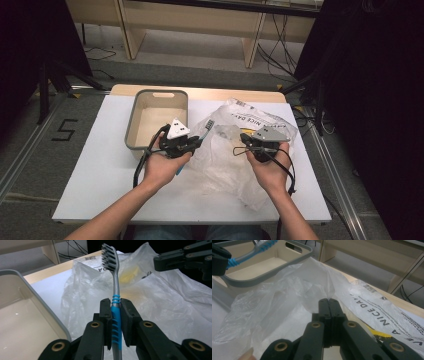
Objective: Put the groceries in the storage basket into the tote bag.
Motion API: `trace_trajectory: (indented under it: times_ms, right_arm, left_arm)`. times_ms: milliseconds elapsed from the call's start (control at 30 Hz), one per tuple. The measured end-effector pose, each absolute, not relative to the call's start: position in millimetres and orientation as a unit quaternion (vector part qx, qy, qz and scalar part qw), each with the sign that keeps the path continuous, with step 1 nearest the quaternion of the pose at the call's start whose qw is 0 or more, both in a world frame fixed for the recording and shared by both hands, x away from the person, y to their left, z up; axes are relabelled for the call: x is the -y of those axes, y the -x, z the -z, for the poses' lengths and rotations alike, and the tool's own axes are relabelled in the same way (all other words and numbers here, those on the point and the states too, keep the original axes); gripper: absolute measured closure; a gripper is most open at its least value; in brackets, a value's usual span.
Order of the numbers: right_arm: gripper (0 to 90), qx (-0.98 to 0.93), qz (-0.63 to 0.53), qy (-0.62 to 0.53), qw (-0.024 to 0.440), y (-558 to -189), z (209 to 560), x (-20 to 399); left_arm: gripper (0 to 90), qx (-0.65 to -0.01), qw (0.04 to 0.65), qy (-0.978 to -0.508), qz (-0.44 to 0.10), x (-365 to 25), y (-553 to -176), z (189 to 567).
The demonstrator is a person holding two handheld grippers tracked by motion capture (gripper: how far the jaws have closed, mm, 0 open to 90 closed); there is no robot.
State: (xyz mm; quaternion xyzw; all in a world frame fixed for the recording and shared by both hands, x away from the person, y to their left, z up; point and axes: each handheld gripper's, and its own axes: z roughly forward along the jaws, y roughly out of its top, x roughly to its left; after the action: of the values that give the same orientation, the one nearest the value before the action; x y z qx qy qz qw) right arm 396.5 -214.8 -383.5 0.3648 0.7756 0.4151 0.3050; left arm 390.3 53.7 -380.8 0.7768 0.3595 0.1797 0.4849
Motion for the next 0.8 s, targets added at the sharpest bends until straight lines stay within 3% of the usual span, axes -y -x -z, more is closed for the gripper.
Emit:
trace_trajectory:
  times_ms: [800]
  right_arm:
    - [90.0,-0.774,-0.417,-0.365,0.307,-396.4,382.9,215.3]
  left_arm:
    - [79.9,-0.334,0.450,-0.815,-0.147,-21.9,-378.3,409.0]
